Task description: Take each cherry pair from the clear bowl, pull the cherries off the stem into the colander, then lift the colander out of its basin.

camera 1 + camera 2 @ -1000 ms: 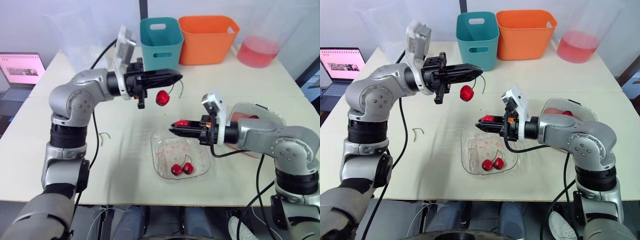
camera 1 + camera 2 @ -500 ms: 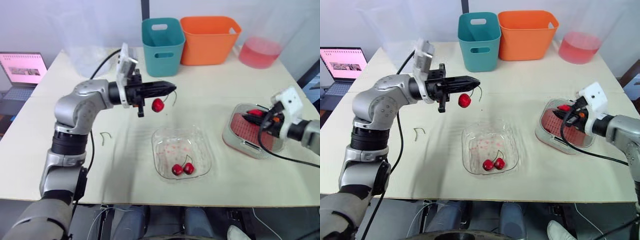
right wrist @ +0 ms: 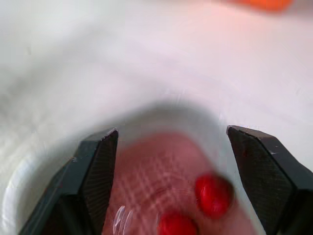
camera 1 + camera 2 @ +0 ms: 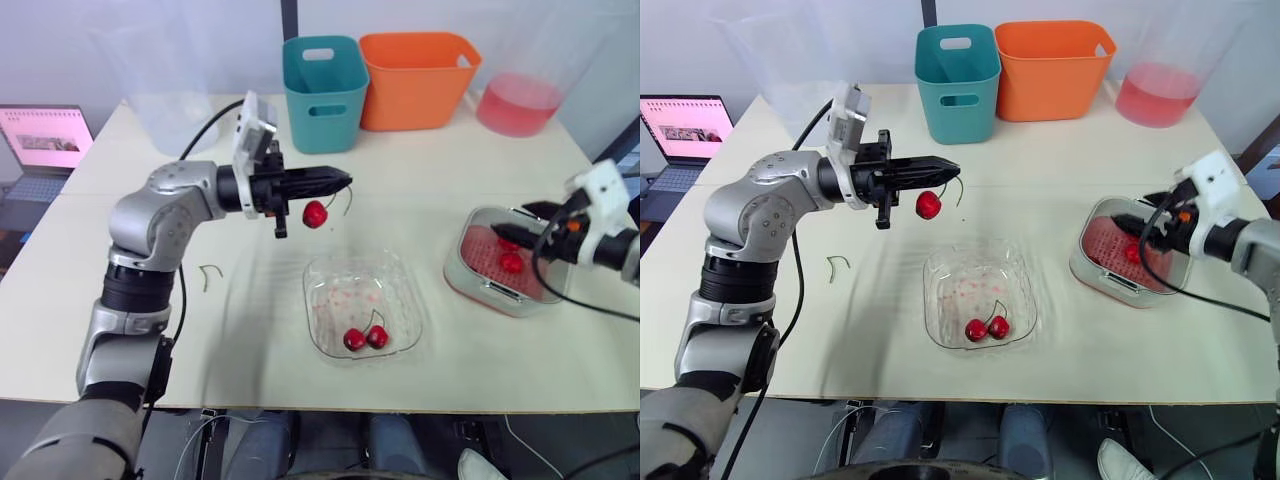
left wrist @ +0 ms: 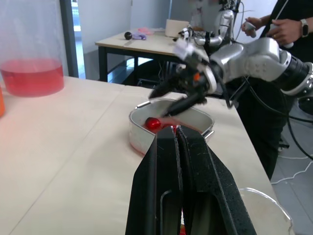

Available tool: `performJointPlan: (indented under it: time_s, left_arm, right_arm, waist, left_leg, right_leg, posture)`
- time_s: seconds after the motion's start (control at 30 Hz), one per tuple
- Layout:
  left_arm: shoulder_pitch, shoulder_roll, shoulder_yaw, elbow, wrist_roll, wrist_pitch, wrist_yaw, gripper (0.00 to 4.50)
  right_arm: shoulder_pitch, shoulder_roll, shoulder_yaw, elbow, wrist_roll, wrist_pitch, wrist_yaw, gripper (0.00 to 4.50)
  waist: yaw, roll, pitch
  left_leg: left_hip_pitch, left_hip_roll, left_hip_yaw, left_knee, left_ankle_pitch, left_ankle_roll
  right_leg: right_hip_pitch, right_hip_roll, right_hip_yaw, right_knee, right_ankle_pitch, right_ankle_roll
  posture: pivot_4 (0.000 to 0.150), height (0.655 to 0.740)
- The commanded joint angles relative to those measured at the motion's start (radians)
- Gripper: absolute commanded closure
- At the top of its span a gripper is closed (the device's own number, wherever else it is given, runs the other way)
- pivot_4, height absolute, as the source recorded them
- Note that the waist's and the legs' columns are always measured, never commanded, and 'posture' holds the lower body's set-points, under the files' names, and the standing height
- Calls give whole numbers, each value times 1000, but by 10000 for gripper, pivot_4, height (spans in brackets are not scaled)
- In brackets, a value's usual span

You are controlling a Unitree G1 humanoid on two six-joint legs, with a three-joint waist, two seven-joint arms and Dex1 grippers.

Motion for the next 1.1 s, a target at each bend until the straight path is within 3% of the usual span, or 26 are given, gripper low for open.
performJointPlan:
  time_s: [0.03,0.07,0.17,0.3,0.47,0.73,1.03,1.1]
  left_arm:
    - [-25,14,41,-33,-40,17,5,45000]
    - [-30,13,48,-34,-48,25,8,45000]
    - [-45,10,63,-39,-70,42,22,45000]
    - [-49,1,72,-64,-115,86,34,45000]
    - [-30,-13,69,-97,-133,102,63,45000]
    - [-21,-19,78,-113,-155,110,97,45000]
    - [-26,-22,74,-102,-158,95,102,45000]
    - [-26,-23,72,-100,-157,91,101,45000]
  right_arm:
    - [-84,86,-19,-170,231,135,-8,7184]
    - [-112,130,-3,-209,293,172,-31,7184]
    - [-171,269,59,-286,434,255,-119,372]
    - [-225,441,126,-295,537,283,-241,372]
    - [-265,584,200,-288,560,265,-339,372]
    - [-265,716,238,-253,552,214,-426,372]
    - [-259,766,260,-242,545,190,-468,372]
    - [-257,766,263,-242,542,188,-471,5747]
  waist:
    - [-2,0,0]
    - [-2,0,0]
    - [1,0,0]
    - [7,0,0]
    - [2,0,0]
    - [-2,0,0]
    - [-2,0,0]
    - [-3,0,0]
  left_leg:
    - [0,1,0,0,0,0]
    - [0,1,0,0,0,0]
    - [0,1,-1,0,0,0]
    - [-1,-1,-2,1,0,-1]
    - [-1,-1,-3,0,1,-1]
    - [-1,-1,-3,0,1,-1]
    - [-1,-1,-2,0,1,-1]
    - [-1,-1,-2,0,1,-1]
  right_leg:
    - [0,1,0,0,0,0]
    - [0,1,0,0,0,0]
    - [0,0,-1,0,0,0]
    - [0,-1,-1,0,0,0]
    - [0,-1,0,0,0,0]
    - [-2,0,0,1,0,0]
    - [-2,0,1,2,0,0]
    - [-2,0,1,2,0,0]
  posture:
    - [1500,7400]
    - [1500,7400]
    - [1500,7400]
    - [1500,7400]
    - [1500,7400]
    - [1500,7400]
    - [1500,7400]
    - [1500,7400]
